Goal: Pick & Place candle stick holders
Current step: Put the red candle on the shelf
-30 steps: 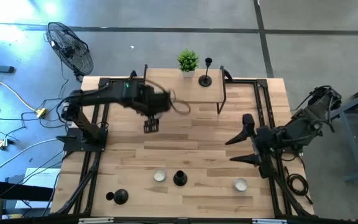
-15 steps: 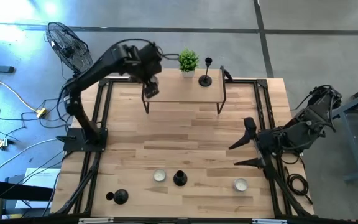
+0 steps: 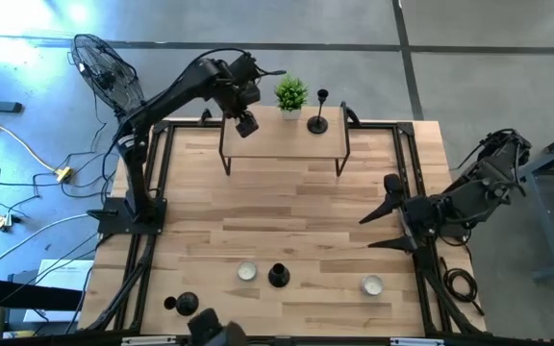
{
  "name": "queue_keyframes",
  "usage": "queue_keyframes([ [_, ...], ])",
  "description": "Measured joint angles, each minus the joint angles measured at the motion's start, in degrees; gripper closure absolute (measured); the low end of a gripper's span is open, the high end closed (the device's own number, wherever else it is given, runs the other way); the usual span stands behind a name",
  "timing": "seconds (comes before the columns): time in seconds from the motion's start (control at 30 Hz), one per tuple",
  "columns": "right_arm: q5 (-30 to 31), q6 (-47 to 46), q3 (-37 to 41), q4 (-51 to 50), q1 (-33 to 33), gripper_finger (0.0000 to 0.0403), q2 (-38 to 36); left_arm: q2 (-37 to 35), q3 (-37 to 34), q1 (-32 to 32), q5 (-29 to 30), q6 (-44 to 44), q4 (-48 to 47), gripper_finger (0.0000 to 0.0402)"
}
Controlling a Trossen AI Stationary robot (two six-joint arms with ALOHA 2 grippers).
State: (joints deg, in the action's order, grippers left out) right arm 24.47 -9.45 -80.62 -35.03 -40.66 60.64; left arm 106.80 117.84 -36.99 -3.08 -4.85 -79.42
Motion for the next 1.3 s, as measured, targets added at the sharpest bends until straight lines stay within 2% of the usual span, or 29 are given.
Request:
queue_keyframes([
  [0.27,4.9,0.7,0.0,-0.5,0.0,0.0178,0.0,2.2,0.0,-4.7,-0.1,-3.4,0.5,0.0118],
  [0.47,7.4,2.0,0.0,-1.3,0.2,0.0178,0.0,2.2,0.0,-7.0,-2.4,-3.7,3.5,0.0118],
  [0.67,7.7,2.6,0.0,-1.2,0.2,0.0178,0.0,2.8,0.0,-7.7,-2.8,-3.8,3.6,0.0118],
  [0.9,11.7,5.3,0.0,-1.2,0.2,0.0178,0.0,6.1,0.0,-7.6,-4.0,-3.8,2.7,0.0118],
  [1.07,12.1,5.4,0.0,-1.2,0.2,0.0178,0.0,7.3,0.0,-7.6,-3.9,-4.2,2.8,0.0118],
  [1.3,12.1,5.4,0.0,-2.1,0.2,0.0178,0.0,7.4,0.0,-7.6,-1.1,-5.3,2.8,0.0118],
])
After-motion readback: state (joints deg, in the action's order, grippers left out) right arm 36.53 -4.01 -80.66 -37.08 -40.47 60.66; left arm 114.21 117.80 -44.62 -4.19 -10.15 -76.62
